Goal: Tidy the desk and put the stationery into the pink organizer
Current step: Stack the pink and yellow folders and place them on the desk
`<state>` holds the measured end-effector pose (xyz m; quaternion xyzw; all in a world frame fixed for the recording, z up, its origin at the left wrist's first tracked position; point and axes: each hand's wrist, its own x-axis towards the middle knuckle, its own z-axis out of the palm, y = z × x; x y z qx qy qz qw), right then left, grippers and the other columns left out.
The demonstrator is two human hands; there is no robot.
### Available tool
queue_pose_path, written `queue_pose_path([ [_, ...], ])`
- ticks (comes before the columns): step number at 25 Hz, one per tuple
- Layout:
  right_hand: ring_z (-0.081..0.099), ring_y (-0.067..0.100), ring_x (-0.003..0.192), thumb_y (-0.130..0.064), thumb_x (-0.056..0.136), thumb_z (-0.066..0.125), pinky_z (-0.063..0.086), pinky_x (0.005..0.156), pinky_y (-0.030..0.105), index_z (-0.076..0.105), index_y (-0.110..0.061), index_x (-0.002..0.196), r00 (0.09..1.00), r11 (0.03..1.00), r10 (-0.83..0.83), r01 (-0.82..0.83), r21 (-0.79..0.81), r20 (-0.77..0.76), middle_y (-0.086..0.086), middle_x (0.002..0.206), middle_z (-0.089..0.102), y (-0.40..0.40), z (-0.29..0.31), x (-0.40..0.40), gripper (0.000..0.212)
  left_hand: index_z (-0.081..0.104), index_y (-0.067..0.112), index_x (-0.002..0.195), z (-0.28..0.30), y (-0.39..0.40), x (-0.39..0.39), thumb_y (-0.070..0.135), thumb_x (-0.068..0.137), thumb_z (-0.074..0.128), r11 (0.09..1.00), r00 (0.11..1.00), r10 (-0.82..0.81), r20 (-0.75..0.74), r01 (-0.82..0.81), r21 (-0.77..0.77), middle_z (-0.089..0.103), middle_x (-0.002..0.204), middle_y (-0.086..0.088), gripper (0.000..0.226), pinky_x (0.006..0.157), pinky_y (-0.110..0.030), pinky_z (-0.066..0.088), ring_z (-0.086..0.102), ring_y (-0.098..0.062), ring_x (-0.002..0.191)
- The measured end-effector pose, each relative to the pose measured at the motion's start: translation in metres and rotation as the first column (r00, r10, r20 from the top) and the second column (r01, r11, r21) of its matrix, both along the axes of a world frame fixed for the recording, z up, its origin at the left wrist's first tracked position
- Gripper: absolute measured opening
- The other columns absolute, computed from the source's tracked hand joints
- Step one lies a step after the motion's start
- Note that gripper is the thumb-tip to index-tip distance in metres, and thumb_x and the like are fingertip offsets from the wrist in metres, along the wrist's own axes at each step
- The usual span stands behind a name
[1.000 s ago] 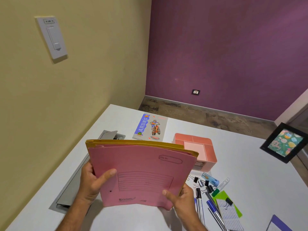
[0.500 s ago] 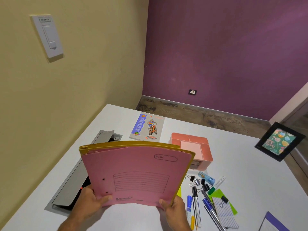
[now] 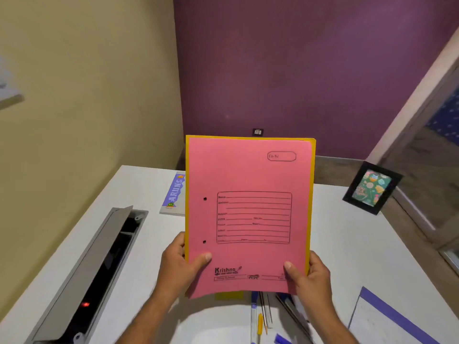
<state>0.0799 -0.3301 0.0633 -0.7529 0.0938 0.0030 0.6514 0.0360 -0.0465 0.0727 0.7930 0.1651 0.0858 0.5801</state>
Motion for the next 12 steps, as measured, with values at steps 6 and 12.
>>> queue_pose_path([
  [6,0.073,0.025,0.083,0.005,0.079,0.069,0.061,0.073,0.044,0.069,-0.027,0.096,0.981,0.979,-0.18,0.172,-0.107,-0.068,0.001,0.092,0.076,-0.117,0.03,0.065,0.036,0.056,0.043,0.099,0.025,-0.114,0.094,0.029,0.07,0.087,0.992,0.991,-0.126,0.034,0.126,0.007,0.069,0.092,0.025,0.044,0.066,-0.016,0.055,0.069,0.004,0.08],
  [12,0.072,0.028,0.08,0.002,0.078,0.07,0.061,0.073,0.044,0.068,-0.025,0.087,0.955,0.962,-0.212,0.165,-0.219,-0.208,0.005,0.091,0.075,-0.202,0.012,0.134,0.029,0.06,0.027,0.103,0.007,-0.204,0.163,0.035,0.069,0.086,0.99,0.988,-0.134,-0.081,0.136,0.02,0.069,0.095,0.013,0.043,0.071,-0.03,0.053,0.067,-0.009,0.084],
])
